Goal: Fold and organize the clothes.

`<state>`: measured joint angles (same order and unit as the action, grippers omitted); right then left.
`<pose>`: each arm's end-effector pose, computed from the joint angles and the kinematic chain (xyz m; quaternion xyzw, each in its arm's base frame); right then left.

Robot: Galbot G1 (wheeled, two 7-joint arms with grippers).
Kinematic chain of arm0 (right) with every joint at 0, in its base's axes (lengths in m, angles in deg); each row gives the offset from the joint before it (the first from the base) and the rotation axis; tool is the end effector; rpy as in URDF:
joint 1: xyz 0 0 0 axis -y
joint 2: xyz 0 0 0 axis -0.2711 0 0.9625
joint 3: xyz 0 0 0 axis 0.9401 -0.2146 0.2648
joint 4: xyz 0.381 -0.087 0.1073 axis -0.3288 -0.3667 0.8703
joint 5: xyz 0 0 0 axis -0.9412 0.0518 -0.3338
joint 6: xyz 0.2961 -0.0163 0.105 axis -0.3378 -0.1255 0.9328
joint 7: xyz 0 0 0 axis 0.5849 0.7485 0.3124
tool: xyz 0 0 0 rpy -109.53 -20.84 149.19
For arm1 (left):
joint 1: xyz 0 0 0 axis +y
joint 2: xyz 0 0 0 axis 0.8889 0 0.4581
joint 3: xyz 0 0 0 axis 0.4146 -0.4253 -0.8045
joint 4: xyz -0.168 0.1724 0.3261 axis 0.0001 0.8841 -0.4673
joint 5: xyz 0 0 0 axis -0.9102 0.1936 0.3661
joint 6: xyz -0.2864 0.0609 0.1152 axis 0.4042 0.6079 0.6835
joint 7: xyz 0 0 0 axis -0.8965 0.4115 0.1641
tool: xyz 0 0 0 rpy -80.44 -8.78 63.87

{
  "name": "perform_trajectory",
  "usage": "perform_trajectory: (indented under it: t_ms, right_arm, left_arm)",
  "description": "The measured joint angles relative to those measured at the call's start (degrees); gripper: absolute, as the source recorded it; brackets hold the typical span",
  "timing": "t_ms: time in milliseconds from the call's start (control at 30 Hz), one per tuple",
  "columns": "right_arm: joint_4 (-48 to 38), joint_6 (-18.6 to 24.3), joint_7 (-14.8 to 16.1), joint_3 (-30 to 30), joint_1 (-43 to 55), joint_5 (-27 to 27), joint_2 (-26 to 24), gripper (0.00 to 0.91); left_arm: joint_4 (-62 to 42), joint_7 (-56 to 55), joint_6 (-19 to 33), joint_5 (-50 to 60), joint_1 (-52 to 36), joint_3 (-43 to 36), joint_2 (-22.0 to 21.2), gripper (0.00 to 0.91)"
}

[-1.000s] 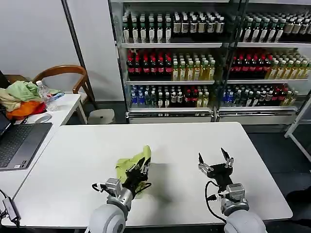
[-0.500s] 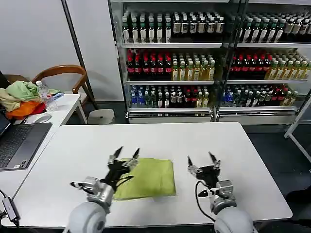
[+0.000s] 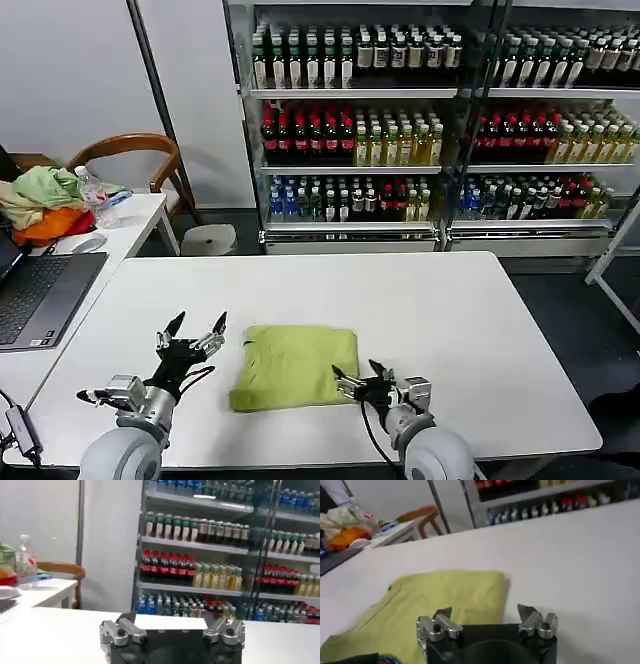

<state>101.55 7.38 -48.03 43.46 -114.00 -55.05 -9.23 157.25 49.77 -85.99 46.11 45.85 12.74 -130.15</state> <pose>0.2182 0.0061 -0.3483 0.1851 -0.9353 -0.1055 0.2827 0.1907 0.1129 -0.3186 -0.0551 -0.9941 0.0569 0.0740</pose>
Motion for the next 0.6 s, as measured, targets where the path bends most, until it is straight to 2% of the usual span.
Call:
perform_trajectory:
  t_ms: [267,600]
  right_arm:
    - [-1.3,-0.9,-0.2,-0.3,0.8,-5.5,0.5,0.0]
    - [-2.0,-1.7,-0.2,-0.9,1.3,-8.0,0.6,0.0]
  left_arm:
    - [-0.1,-0.6,0.0,-1.5,0.2,0.6,-0.8,0.907]
    - [-0.5,-0.9,-0.1,-1.8,1.3,1.0,-1.3,0.907]
